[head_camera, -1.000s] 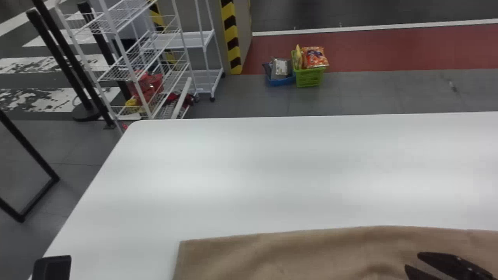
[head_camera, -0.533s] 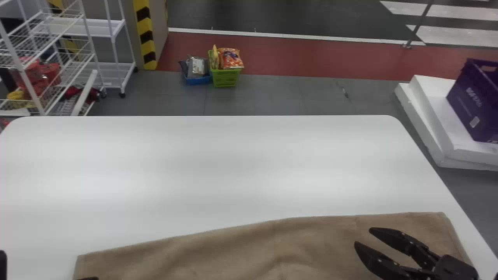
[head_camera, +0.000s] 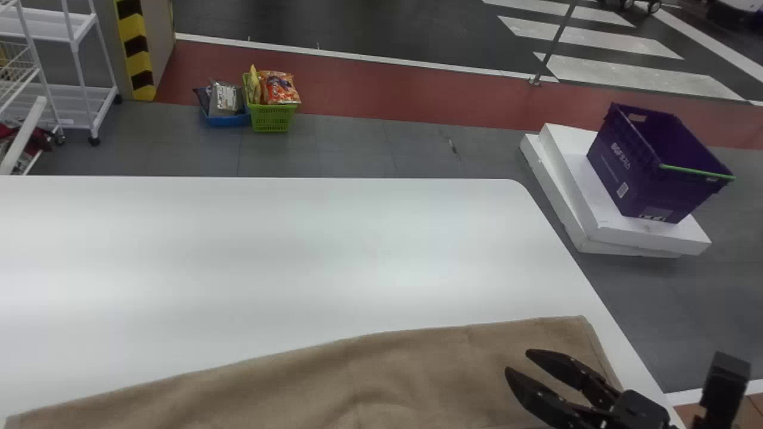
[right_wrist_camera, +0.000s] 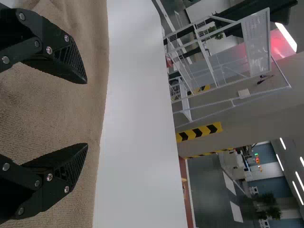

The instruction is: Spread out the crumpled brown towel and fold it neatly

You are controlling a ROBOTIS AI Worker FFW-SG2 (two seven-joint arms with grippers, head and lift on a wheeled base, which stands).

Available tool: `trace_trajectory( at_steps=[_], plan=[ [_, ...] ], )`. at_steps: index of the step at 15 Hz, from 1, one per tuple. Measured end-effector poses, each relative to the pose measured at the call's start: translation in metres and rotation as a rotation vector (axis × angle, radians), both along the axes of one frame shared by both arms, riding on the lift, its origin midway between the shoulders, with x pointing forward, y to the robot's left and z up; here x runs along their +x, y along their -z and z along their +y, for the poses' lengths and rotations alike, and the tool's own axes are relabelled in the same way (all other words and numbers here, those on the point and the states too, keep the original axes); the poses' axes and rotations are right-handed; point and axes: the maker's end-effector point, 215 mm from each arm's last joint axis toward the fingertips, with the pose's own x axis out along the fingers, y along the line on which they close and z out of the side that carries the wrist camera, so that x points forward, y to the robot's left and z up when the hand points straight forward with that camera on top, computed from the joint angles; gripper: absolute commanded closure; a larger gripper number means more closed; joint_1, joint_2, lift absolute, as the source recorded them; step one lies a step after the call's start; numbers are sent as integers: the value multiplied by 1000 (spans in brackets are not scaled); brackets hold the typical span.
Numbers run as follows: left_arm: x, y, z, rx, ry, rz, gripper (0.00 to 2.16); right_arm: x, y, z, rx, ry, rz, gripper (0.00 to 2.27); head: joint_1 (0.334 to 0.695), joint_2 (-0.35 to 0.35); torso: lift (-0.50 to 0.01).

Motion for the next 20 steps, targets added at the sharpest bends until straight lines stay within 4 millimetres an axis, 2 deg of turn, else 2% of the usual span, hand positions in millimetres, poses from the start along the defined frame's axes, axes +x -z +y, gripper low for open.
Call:
trace_trajectory(
  at_steps=[2, 4, 10, 20],
  plan=[
    [-4, -3, -3, -15, 2, -3, 2138, -1, 1, -1, 4, 3, 2, 441, 695, -279, -126],
    [-9, 3, -3, -16, -5, 19, 2138, -2, 4, -4, 6, 10, 6, 441, 695, -291, -126],
    [-14, 20, 21, 73, -66, 44, 2138, -9, 8, -27, 4, 43, 3, 441, 695, -296, -126],
    [25, 37, 56, 156, -117, 5, 2142, -10, 4, -25, 12, 41, -3, 441, 695, -214, -126]
  ],
)
